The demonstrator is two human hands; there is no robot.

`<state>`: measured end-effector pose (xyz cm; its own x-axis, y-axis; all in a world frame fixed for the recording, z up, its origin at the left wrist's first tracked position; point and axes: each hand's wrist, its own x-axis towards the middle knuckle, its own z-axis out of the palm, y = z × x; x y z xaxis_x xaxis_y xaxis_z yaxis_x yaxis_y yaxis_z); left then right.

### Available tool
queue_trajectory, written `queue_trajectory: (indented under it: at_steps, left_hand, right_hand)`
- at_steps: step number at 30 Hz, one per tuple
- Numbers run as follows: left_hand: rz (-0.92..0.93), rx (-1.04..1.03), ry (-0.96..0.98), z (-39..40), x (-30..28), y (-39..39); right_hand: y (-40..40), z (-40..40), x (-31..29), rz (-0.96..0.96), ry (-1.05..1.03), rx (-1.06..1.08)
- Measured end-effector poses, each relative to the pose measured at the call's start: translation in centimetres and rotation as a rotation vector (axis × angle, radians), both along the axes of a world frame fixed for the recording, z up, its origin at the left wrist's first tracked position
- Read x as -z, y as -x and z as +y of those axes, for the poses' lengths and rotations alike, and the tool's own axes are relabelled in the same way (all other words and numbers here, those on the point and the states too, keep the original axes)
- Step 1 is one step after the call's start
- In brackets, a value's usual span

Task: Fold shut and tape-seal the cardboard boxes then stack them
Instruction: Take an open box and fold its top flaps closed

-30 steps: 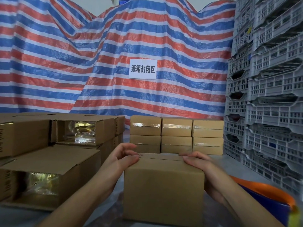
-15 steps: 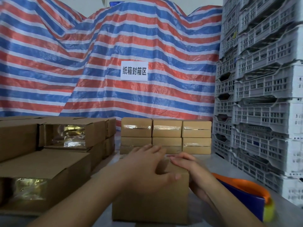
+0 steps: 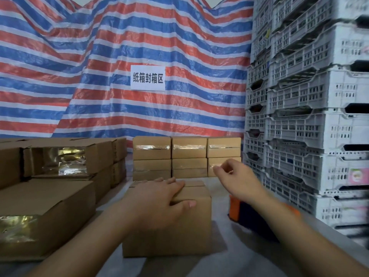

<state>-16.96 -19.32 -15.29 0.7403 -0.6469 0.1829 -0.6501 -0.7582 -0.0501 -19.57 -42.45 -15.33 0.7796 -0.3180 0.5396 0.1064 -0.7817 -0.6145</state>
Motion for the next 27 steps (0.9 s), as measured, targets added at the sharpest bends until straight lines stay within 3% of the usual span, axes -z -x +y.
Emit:
queue_trajectory:
  at_steps: [2,4,8,12,21,24,27]
  left_hand:
    - [-0.015,0.003,0.008,0.0,0.1,0.0]
    - [-0.025,0.000,0.010,-0.1,0.2,0.0]
    - [-0.021,-0.003,0.009,-0.1,0.2,0.2]
    - [-0.019,-0.016,-0.002,-0.1,0.1,0.3]
    - [0.025,-0.013,0.000,0.0,-0.1,0.5]
    - [0.097,-0.012,0.050,-0.1,-0.5,0.5]
    - [0.156,0.013,0.111,-0.1,-0.7,0.4]
  right_hand:
    - [0.9,-2.6,-0.6,0.175,0.399,0.283]
    - [1.7,-4.6,-0.1,0.374,0.561,0.404]
    - [2.5,-6.6,2.5,0.573,0.585,0.407]
    - [2.5,-7.0,5.1,0.618,0.598,0.395]
    - [2.3,-6.8,6.2,0.393,0.626,0.402]
    - [2.2,-6.3,3.6,0.247,0.481,0.331]
    - [1.8,-4.9,-0.5,0.063,0.191,0.221]
